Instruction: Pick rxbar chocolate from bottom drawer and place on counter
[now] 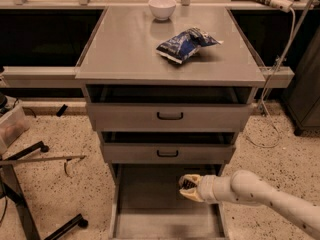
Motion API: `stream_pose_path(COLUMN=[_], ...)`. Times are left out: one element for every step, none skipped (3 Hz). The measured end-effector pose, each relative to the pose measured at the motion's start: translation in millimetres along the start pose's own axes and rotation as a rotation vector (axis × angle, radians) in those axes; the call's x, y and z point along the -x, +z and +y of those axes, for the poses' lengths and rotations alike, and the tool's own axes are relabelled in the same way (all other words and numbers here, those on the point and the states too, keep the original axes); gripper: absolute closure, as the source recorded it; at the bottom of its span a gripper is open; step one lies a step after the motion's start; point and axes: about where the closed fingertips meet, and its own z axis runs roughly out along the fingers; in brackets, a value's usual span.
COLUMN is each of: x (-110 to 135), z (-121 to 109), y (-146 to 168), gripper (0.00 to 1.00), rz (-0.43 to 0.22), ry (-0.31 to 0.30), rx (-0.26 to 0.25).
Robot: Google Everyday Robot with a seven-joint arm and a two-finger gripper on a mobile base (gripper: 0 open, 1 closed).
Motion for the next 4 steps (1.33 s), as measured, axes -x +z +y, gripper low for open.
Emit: stream_pose_path(x=[65.0, 150.2, 150.8, 192.8], z=[-4.3, -17.4, -17.4, -28.9], y=[-56.6, -114.7, -114.7, -153.9], gripper=[1.00, 1.00, 1.00, 1.00], rz=[-0.038, -0.088, -0.088, -0.123], ry=[-0.061, -0.150, -0.151, -0.187], rx=[0.012, 0.024, 0.025, 0.015])
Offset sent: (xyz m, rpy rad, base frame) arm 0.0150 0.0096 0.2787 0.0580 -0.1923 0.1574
